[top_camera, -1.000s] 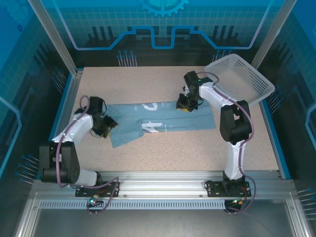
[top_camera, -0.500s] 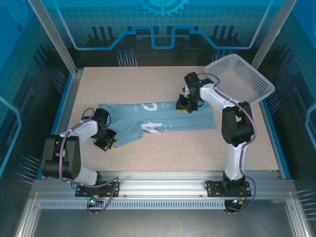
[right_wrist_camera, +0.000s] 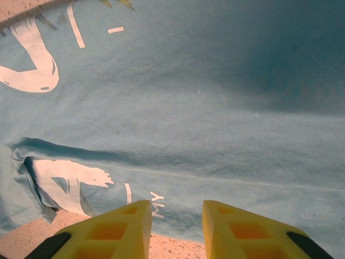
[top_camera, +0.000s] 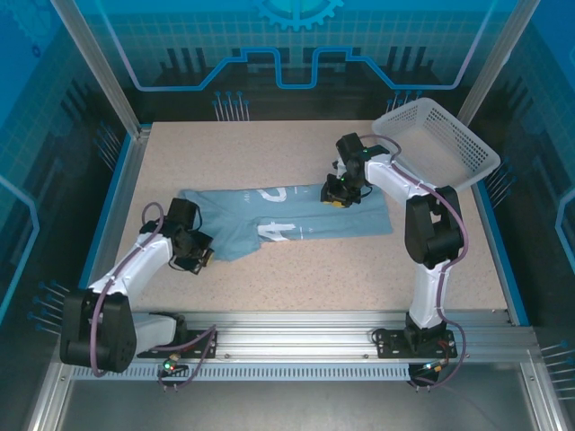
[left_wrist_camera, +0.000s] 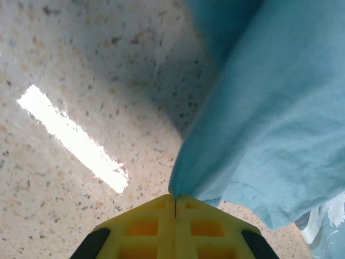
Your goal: Fold and stack the t-shirts
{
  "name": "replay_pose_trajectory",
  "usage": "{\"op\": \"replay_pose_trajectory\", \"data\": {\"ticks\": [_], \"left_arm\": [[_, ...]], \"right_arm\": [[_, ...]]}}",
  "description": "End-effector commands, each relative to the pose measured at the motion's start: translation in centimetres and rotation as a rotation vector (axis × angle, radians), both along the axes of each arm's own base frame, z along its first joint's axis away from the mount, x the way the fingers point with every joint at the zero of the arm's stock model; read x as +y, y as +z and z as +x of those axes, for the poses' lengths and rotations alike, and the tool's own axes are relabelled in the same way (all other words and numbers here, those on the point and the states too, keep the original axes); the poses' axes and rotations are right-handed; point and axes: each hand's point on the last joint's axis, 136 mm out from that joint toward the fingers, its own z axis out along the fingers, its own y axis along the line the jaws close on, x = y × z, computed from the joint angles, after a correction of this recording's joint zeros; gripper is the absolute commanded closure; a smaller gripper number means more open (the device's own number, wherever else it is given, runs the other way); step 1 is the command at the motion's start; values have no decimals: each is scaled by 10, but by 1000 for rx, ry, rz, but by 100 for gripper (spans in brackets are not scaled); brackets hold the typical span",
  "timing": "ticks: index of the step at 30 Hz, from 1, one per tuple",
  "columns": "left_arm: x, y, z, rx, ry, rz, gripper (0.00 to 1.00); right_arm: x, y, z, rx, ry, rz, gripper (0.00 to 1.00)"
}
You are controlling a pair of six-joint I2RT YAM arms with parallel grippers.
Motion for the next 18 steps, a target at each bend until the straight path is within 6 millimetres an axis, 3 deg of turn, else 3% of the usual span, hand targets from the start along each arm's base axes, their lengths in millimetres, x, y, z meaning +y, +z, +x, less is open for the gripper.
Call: {"op": "replay_pose_trajectory", "data": {"ticks": [1,9,16,18], "left_arm": [[-13,-6,-17,63,57,-59,100],[-19,7,-23,62,55,-17,100],[-15,-9,-30,107,26,16,100],[-13,-11,-30,112,0,28,83]], "right_arm": [[3,11,-4,-9,6,28,68],[2,10,-8,-6,7,27,68],[2,9,-10,-2,9,29,68],[2,9,-11,0,8,28,69]]}}
